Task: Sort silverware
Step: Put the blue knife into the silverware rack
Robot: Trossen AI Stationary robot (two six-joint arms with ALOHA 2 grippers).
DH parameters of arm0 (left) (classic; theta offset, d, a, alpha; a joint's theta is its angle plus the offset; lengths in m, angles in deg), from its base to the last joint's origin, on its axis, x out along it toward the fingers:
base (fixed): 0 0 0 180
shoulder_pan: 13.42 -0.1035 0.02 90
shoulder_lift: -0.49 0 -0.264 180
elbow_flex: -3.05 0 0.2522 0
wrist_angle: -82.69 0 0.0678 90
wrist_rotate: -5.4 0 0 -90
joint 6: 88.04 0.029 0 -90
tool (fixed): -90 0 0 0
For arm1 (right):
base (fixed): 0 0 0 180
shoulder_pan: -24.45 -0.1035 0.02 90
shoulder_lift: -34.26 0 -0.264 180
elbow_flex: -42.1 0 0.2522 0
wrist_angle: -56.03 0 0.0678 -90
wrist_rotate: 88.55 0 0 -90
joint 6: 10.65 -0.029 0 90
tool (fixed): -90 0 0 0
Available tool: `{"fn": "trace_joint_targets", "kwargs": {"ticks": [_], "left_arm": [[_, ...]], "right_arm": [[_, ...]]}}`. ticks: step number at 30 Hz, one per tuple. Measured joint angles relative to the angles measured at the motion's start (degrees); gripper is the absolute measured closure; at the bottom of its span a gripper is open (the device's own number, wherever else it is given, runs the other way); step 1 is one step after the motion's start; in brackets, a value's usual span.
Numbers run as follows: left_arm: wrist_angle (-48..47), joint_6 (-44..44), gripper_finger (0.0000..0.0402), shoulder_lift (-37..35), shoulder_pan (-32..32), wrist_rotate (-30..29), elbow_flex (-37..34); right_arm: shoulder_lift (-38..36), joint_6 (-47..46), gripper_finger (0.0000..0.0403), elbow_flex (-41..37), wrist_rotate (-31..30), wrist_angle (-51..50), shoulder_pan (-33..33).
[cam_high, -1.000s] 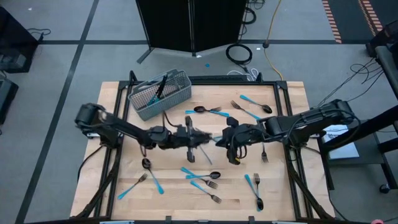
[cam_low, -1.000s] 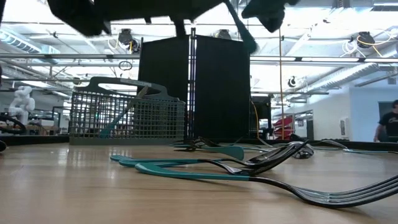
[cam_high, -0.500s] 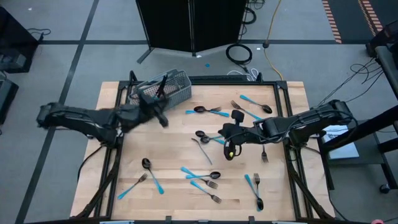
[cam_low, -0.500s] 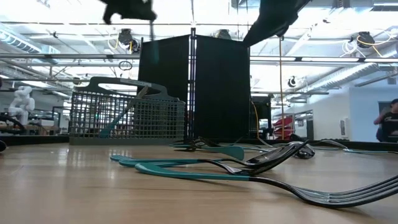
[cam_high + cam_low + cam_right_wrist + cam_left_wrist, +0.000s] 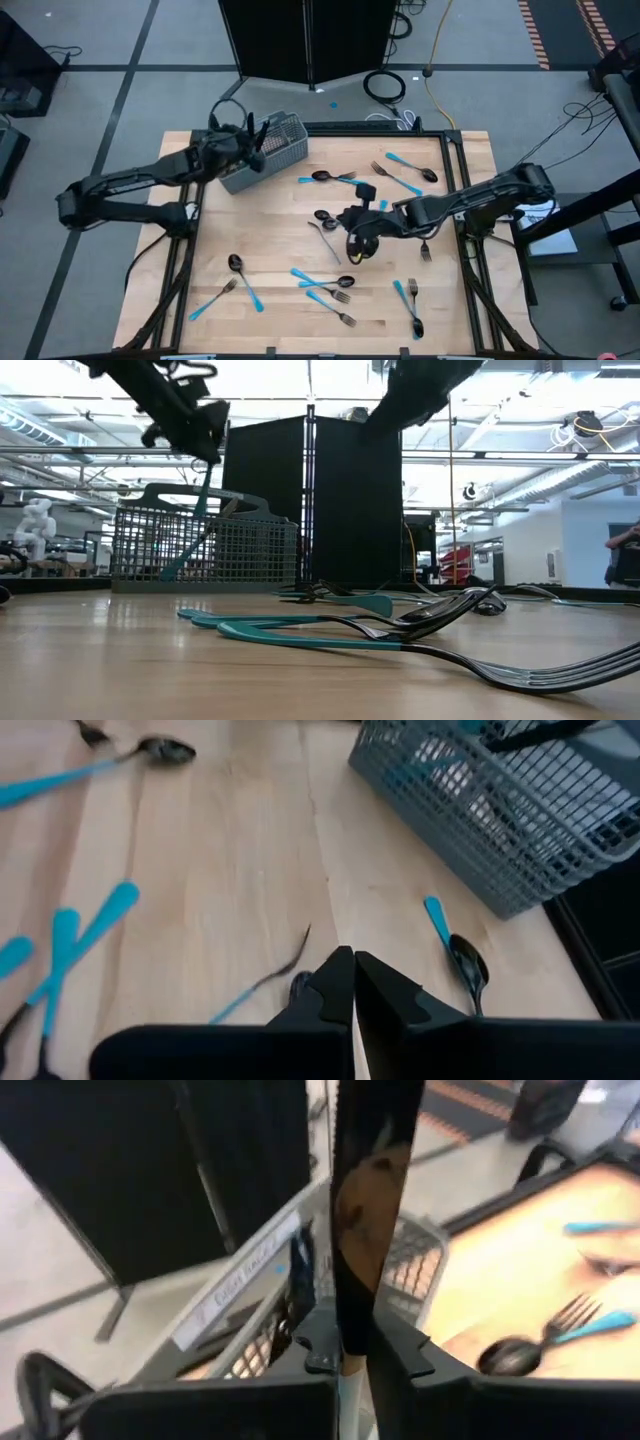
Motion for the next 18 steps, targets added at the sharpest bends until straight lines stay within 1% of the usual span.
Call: {"fn": "trace_joint_targets", "kwargs": {"ticks": [6,10,12,15,18], "left_arm": [[-2.1,0.0,0.0386,5.6,-3.6,1.0,0.0],[-2.5,-0.1,0.0386,8.7,-4.1,1.5,0.0],[-2.7,-1.5,0.0384,10.1,-4.1,2.8,0.0],[-2.9,-4.3,0.036,11.6,-4.1,3.4,0.0],[-3.1,-4.4,0.0317,12.5,-4.1,4.7,0.0]], "right_arm": [[2.0,-0.7,0.0399,0.0,0.0,-2.4,0.1],[2.2,-1.8,0.0399,0.0,0.0,-3.3,0.1],[2.2,-2.0,0.0399,0.0,0.0,-3.2,0.1],[2.2,-2.0,0.0399,0.0,0.0,-3.3,0.1],[2.2,-2.0,0.0399,0.0,0.0,-3.2,0.1]]}}
